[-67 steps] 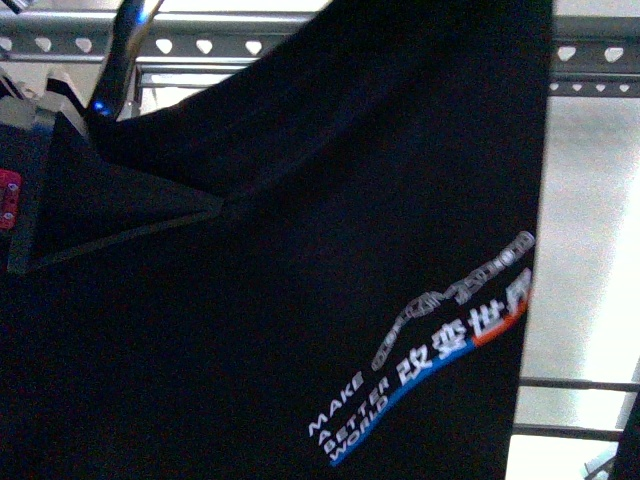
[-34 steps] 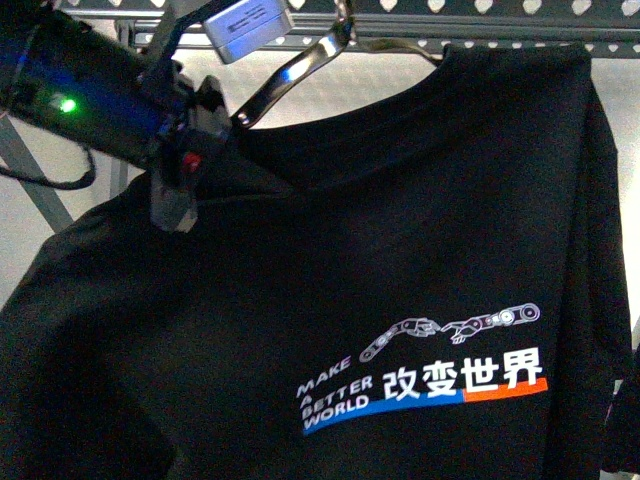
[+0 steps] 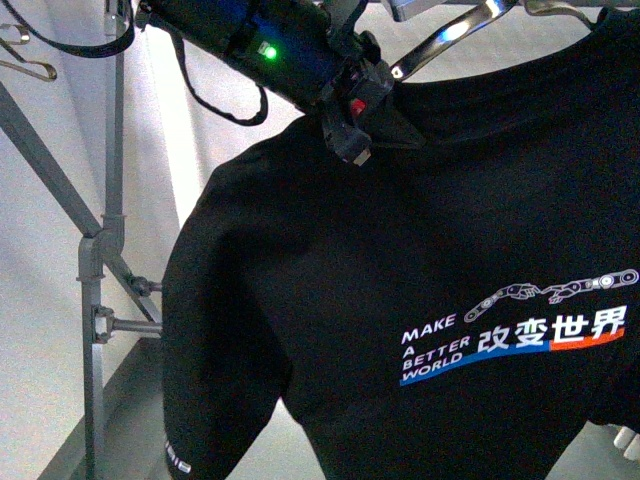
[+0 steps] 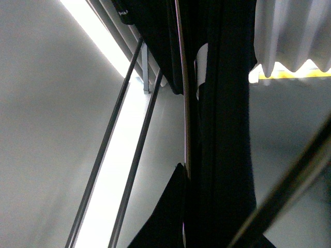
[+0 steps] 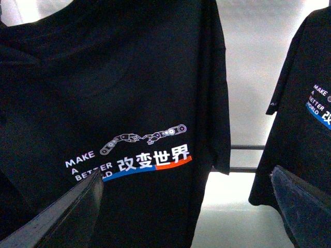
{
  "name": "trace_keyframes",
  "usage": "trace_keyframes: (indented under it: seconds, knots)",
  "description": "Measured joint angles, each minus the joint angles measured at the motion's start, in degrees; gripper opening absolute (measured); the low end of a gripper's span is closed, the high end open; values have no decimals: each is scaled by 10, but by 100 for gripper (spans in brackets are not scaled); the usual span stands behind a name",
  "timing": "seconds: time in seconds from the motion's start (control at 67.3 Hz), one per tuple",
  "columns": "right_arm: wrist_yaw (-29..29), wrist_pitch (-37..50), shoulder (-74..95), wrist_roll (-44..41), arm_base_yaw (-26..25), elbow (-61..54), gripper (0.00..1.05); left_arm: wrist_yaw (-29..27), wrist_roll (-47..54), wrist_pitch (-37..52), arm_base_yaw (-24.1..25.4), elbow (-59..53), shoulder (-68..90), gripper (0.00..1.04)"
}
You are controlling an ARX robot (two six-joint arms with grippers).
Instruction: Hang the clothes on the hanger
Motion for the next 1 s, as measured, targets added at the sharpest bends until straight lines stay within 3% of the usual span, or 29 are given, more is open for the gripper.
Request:
trace_keyframes:
  seconds: [0.55,0.728,0.995]
  knots:
    - [0,0,0,0,0,0,97,63,-30,-89,22,40,-38,7]
    - [0,0,0,0,0,0,97,39,-7,-194,29,85,-56,7]
    - [0,0,0,0,0,0,97,27,3,-201,29,85,-57,7]
